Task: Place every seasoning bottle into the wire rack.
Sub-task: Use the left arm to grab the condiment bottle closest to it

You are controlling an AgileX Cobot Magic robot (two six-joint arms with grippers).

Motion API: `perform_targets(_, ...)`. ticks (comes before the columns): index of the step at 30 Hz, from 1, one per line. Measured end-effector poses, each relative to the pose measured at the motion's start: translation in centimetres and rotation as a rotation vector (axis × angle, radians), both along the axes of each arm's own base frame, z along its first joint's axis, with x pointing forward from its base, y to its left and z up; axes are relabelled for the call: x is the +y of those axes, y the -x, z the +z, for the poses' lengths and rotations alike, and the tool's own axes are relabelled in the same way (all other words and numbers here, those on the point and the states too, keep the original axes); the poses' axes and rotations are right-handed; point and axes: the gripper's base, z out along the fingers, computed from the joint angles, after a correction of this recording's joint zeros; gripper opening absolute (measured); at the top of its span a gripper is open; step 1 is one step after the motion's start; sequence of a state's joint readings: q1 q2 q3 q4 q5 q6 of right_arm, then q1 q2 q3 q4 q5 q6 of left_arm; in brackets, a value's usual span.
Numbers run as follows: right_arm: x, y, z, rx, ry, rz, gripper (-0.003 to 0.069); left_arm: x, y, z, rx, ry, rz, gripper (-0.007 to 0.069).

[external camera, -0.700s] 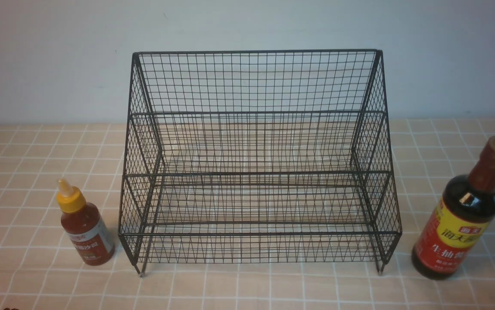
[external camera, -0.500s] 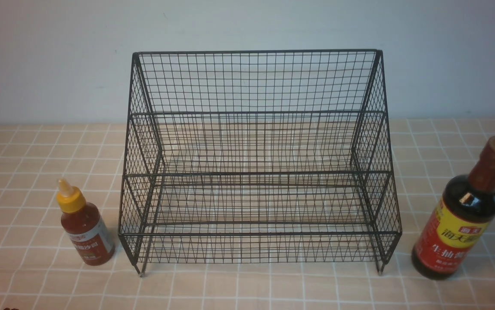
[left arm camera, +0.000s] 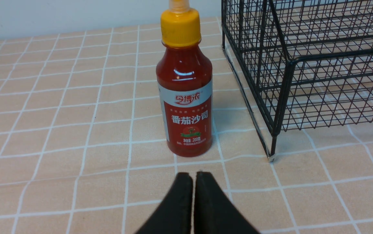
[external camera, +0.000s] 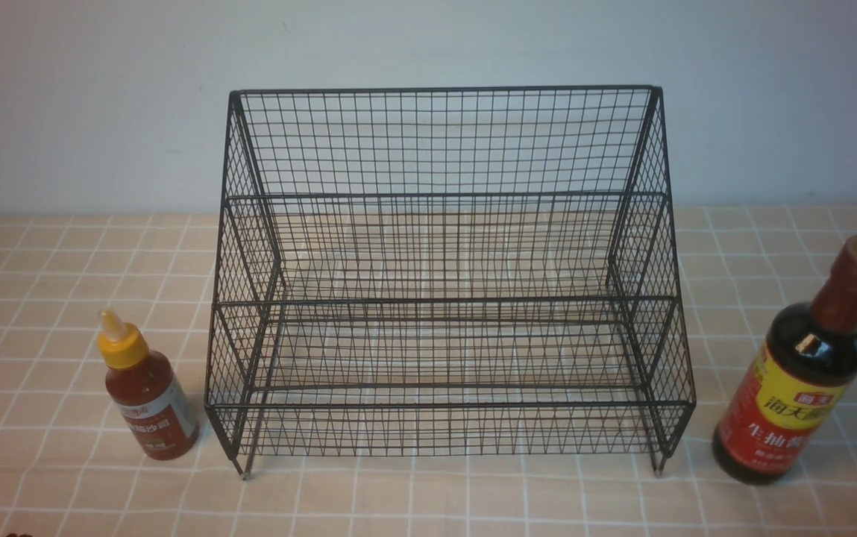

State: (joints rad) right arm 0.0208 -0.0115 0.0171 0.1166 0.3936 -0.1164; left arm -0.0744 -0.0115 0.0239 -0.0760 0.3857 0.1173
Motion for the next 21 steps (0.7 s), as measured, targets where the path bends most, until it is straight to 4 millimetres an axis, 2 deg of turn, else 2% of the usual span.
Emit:
perform_targets(12,0.0,0.0,0.0,0.0,0.0,0.0,-0.0014,0.3,-0.2,0.4,-0.068,-0.079,0.012,-0.0007)
perform_targets(15,0.0,0.0,0.0,0.0,0.0,0.0,-0.0014,0.2,-0.3,0.9,-0.12,-0.005,0.023,-0.0007)
perform_targets(16,0.0,0.0,0.0,0.0,0.0,0.0,-0.0014,0.1,-0.4,1.4,-0.167,0.1,0.036,-0.0007)
perform_targets(17,0.0,0.0,0.0,0.0,0.0,0.0,-0.0014,0.1,-0.4,1.5,-0.172,0.122,0.04,-0.0007)
perform_targets(18,0.0,0.0,0.0,0.0,0.0,0.0,-0.0014,0.1,-0.5,2.2,-0.232,0.248,0.055,-0.0007)
perform_targets(21,0.0,0.0,0.0,0.0,0.0,0.0,-0.0014,0.1,-0.5,2.9,-0.298,0.357,0.068,-0.0007)
